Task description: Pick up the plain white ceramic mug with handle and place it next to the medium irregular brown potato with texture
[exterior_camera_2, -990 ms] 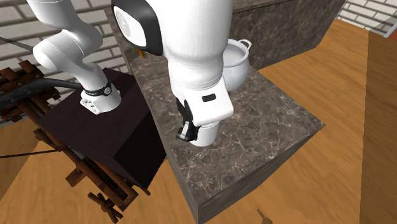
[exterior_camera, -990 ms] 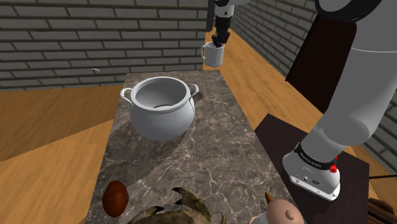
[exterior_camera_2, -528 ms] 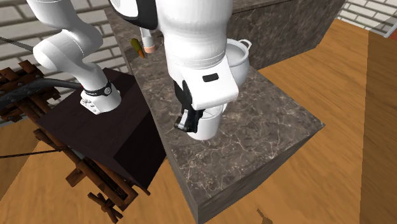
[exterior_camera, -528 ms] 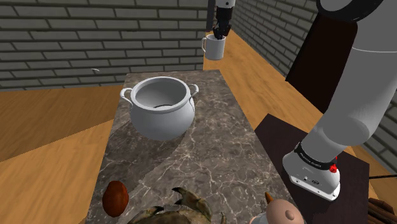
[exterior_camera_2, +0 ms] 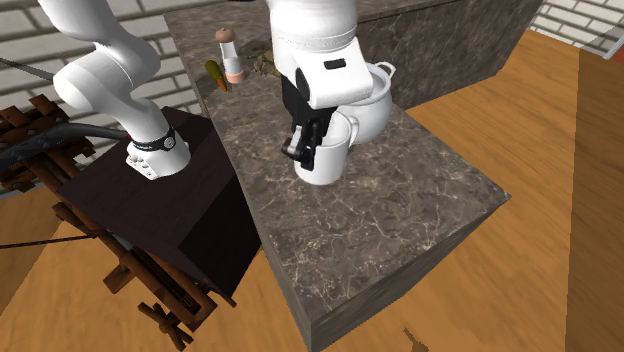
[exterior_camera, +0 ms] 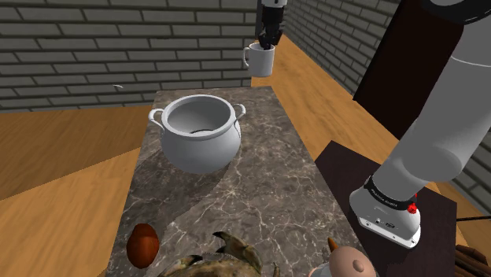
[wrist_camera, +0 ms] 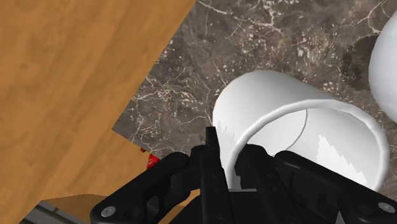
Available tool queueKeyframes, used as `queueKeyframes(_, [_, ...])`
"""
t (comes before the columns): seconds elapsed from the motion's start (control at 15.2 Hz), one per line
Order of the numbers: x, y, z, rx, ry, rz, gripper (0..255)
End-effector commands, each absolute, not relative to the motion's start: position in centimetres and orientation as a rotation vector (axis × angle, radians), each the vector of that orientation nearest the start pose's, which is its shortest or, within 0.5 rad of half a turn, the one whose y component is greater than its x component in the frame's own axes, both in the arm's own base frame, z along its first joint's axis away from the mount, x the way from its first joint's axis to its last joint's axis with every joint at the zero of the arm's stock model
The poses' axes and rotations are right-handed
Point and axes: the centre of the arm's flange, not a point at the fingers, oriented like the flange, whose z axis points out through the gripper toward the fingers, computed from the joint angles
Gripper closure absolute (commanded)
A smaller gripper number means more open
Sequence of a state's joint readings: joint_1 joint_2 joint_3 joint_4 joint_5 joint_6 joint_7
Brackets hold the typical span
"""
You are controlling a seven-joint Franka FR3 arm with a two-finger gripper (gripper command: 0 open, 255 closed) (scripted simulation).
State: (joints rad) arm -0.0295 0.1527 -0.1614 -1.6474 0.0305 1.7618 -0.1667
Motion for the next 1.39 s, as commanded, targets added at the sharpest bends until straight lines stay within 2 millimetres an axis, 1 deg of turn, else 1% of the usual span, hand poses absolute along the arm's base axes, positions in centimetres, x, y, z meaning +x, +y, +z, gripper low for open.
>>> queueKeyframes(0.0, [58.8, -8.2, 51.6, -3.129, 0.047, 0.054, 255])
queueKeyframes(1.32, [50.8, 17.0, 51.7, -3.129, 0.047, 0.054, 255])
